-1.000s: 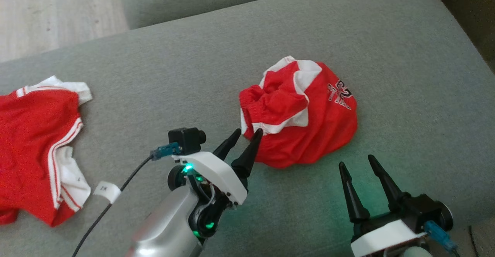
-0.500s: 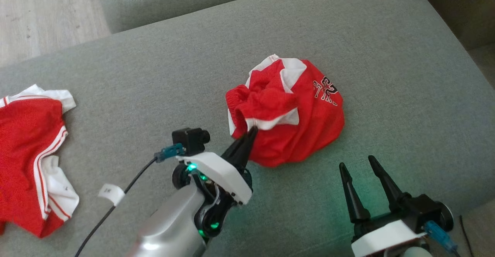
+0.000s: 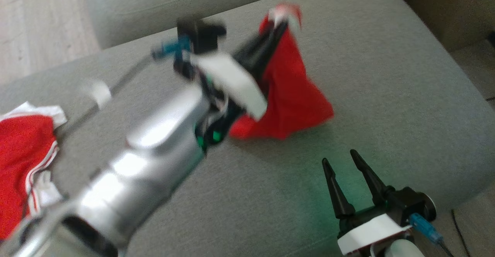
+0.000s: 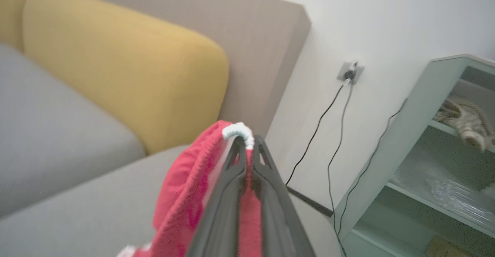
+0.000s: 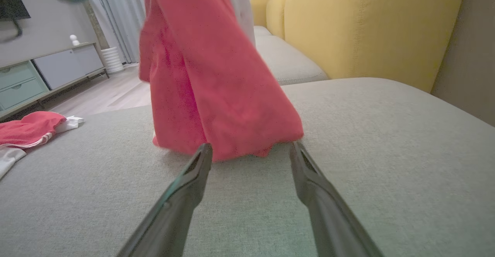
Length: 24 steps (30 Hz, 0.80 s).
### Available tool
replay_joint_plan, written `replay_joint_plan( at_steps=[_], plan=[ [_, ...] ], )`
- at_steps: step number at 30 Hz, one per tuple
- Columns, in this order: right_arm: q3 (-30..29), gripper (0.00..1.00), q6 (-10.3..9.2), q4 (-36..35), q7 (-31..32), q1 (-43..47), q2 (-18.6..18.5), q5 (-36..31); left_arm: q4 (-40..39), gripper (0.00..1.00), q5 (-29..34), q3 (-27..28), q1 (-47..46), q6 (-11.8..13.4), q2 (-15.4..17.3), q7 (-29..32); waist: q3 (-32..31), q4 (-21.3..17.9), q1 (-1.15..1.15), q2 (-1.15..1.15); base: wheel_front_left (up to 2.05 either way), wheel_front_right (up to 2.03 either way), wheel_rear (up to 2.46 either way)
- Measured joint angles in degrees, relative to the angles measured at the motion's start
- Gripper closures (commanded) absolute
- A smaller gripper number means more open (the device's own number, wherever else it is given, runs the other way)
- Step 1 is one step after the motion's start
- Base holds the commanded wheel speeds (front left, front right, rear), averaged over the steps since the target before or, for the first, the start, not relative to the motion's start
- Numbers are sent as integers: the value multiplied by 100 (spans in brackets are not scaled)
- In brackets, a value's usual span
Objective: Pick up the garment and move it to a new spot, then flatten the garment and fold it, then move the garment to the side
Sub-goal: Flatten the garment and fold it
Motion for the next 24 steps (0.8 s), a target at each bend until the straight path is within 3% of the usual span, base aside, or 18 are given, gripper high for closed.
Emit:
replay_joint_plan(
  at_steps=[5,9,17,21,24],
  plan=[
    [-22,0,0,27,0,18,14,40,-144,100,-344,-210,-1065,-1,-3,134,-149,-259,0,0,0,0,0],
    [-177,0,0,13,0,62,19,38,-263,100,-719,-464,-1366,-38,111,411,-228,-224,0,0,0,0,0],
    [-432,0,0,-164,0,277,45,31,-216,100,-1134,-1021,282,-43,1291,541,-178,351,0,0,0,0,0],
    [-564,0,0,-248,0,271,59,38,-253,100,-1236,-1079,1129,23,1914,267,-83,728,0,0,0,0,0],
    [-548,0,0,-193,0,260,59,154,-392,100,-1311,-1073,1478,125,2184,75,-16,1034,0,0,0,0,0]
  ],
)
